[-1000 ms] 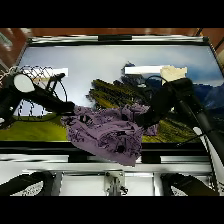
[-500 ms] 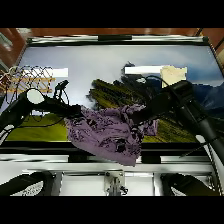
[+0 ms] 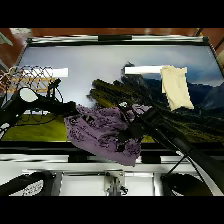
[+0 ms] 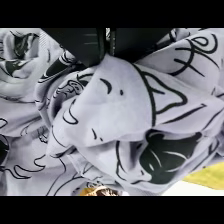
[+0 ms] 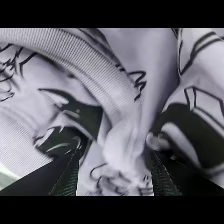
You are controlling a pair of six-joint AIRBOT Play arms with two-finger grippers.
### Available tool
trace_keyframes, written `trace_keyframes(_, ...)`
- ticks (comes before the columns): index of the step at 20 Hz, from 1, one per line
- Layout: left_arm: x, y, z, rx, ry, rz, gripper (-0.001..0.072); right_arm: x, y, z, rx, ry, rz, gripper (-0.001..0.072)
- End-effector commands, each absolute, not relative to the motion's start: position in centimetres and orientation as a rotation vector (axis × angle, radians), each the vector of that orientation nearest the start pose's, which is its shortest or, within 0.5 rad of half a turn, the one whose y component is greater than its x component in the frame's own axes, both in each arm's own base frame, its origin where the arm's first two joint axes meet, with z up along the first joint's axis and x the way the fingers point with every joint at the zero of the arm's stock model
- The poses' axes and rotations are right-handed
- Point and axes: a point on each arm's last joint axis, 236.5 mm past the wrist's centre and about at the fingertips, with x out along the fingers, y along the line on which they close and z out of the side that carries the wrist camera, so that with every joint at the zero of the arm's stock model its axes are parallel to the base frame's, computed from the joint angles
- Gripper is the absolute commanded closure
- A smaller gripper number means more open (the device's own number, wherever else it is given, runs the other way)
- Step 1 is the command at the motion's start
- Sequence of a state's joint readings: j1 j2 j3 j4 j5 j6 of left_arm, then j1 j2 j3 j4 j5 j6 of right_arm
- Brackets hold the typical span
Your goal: Fold the shirts.
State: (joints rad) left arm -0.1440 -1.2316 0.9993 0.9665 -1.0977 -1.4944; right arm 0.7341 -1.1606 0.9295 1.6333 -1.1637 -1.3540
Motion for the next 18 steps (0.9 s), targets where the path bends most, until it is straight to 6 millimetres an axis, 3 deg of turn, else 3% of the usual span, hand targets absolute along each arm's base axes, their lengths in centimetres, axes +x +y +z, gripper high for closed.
trace_keyframes(1, 33.7, -17.4, 1.3, -0.462, 1.317, -0.46, 0.0655, 22.7, 22.4, -4.8, -0.33, 1.408, 0.505, 0.0168)
trace_keyframes(3, 33.6, -17.4, 1.3, -0.462, 1.323, -0.462, 0.0655, 21.7, 22.7, -5.8, -0.332, 1.463, 0.526, 0.0167)
trace_keyframes(5, 33.5, -17.4, 1.3, -0.462, 1.327, -0.464, 0.0655, 22.0, 22.2, -6.2, -0.36, 1.462, 0.511, 0.0167)
trace_keyframes(9, 33.5, -17.4, 1.3, -0.465, 1.329, -0.461, 0.0655, 22.9, 19.1, -6.9, -0.508, 1.472, 0.439, 0.0167)
trace_keyframes(16, 33.5, -17.4, 1.3, -0.465, 1.329, -0.461, 0.0655, 21.9, 18.8, -8.1, -0.521, 1.541, 0.432, 0.0171)
trace_keyframes(17, 33.5, -17.4, 1.3, -0.465, 1.329, -0.461, 0.0655, 21.6, 18.8, -8.5, -0.521, 1.561, 0.43, 0.0254)
trace_keyframes(18, 33.5, -17.4, 1.3, -0.465, 1.329, -0.461, 0.0655, 21.5, 18.7, -8.9, -0.524, 1.574, 0.422, 0.0448)
